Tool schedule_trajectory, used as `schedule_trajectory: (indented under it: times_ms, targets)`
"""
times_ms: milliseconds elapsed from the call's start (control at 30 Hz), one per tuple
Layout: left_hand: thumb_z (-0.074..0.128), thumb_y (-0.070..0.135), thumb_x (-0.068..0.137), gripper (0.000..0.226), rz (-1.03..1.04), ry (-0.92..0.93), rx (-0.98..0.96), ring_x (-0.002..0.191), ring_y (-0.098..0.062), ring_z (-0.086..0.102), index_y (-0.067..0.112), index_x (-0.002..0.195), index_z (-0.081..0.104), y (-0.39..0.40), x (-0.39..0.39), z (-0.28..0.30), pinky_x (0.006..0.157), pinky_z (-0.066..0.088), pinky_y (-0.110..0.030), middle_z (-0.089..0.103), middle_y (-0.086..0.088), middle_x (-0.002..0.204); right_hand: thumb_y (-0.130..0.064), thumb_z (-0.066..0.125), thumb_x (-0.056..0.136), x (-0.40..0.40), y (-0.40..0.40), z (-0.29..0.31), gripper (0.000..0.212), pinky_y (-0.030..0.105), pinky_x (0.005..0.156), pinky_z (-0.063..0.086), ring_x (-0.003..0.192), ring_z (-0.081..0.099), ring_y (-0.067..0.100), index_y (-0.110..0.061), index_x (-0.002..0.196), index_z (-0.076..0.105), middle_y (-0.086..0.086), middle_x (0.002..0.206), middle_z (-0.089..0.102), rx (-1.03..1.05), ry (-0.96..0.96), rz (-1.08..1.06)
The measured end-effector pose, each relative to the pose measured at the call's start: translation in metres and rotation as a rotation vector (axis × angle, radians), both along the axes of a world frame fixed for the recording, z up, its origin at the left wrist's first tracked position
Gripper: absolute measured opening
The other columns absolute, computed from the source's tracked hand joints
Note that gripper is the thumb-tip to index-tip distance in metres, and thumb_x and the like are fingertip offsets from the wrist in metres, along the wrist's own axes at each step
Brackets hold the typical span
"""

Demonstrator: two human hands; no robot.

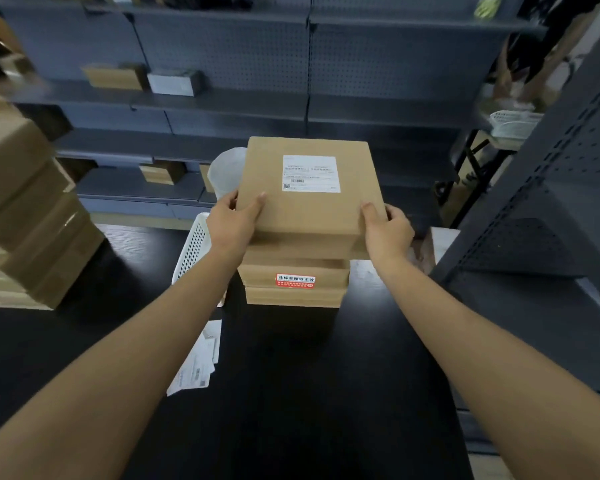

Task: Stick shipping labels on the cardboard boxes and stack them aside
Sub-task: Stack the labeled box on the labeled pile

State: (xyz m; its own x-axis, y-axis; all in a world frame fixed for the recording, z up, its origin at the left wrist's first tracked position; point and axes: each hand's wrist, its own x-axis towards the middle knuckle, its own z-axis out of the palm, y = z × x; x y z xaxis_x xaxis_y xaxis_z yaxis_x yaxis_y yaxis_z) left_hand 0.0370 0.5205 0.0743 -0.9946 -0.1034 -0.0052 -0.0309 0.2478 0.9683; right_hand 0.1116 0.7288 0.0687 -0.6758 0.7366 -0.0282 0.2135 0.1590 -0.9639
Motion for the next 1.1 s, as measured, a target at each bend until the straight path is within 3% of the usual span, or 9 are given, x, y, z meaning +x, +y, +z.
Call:
schedule_trajectory:
  times_ms: [167,267,433,633,833,1000,1100]
  targets:
    - [0.069,0.05,0.079,0.059,0.017,-0.037,-0.057,0.106,-0.016,0.06,0.018,0.127,0.059,-0.003,-0.042,-0.024,0.095,0.05,-0.037,0.064,0.002,0.119,-0.036,0.056,0.093,-0.043,-0.002,-0.029,0.035,0.018,0.063,0.036,0.084,0.053,0.008,-0.014,0.121,0.058,-0.006,0.101,0.057,-0.003,-0.061,0.043]
    - [0.068,0.057,0.076,0.063,-0.001,-0.094,-0.126,0.104,-0.017,0.062,0.019,0.126,0.06,-0.008,-0.052,-0.053,0.096,0.05,-0.041,0.066,0.002,0.116,-0.04,0.056,0.092,-0.046,-0.01,-0.057,0.038,0.026,0.076,0.039,0.094,0.057,0.014,-0.016,0.121,0.058,-0.002,0.107,0.062,-0.001,-0.131,0.047]
    - [0.061,0.049,0.087,0.05,0.014,-0.087,-0.159,0.1,-0.012,0.058,0.02,0.127,0.059,-0.007,-0.053,-0.072,0.086,0.043,-0.024,0.065,0.005,0.117,-0.046,0.057,0.091,-0.049,-0.016,-0.065,0.042,0.027,0.08,0.042,0.094,0.055,0.012,-0.018,0.122,0.054,-0.006,0.106,0.059,0.04,-0.156,0.025]
    - [0.063,0.047,0.085,0.047,0.011,-0.084,-0.117,0.103,-0.013,0.061,0.021,0.125,0.06,-0.007,-0.053,-0.072,0.085,0.046,-0.023,0.067,0.006,0.114,-0.053,0.056,0.089,-0.051,-0.019,-0.065,0.054,0.032,0.088,0.048,0.099,0.056,0.015,-0.019,0.131,0.05,-0.005,0.108,0.058,0.088,-0.214,0.002]
    - [0.064,0.044,0.086,0.052,-0.076,-0.158,-0.08,0.108,-0.017,0.059,0.018,0.13,0.054,-0.014,-0.061,-0.065,0.088,0.044,-0.025,0.063,0.001,0.121,-0.053,0.05,0.092,-0.048,-0.022,-0.051,0.071,0.043,0.104,0.039,0.13,0.045,0.029,-0.017,0.149,0.028,0.009,0.144,0.046,0.25,-0.312,0.005]
    - [0.056,0.051,0.09,0.064,-0.135,-0.227,-0.044,0.126,-0.026,0.048,0.016,0.142,0.04,-0.028,-0.066,-0.055,0.099,0.039,-0.034,0.05,-0.005,0.14,-0.038,0.047,0.097,-0.039,-0.037,-0.034,0.052,0.041,0.108,0.033,0.132,0.04,0.026,-0.011,0.14,0.041,0.01,0.142,0.046,0.556,-0.252,-0.049]
    - [0.055,0.044,0.092,0.054,-0.089,-0.171,-0.075,0.119,-0.024,0.052,0.016,0.136,0.043,-0.042,-0.06,-0.055,0.087,0.038,-0.028,0.053,-0.005,0.134,-0.033,0.048,0.096,-0.03,-0.057,-0.03,0.042,0.039,0.107,0.032,0.129,0.039,0.025,-0.011,0.132,0.048,0.008,0.14,0.044,0.715,-0.217,-0.033]
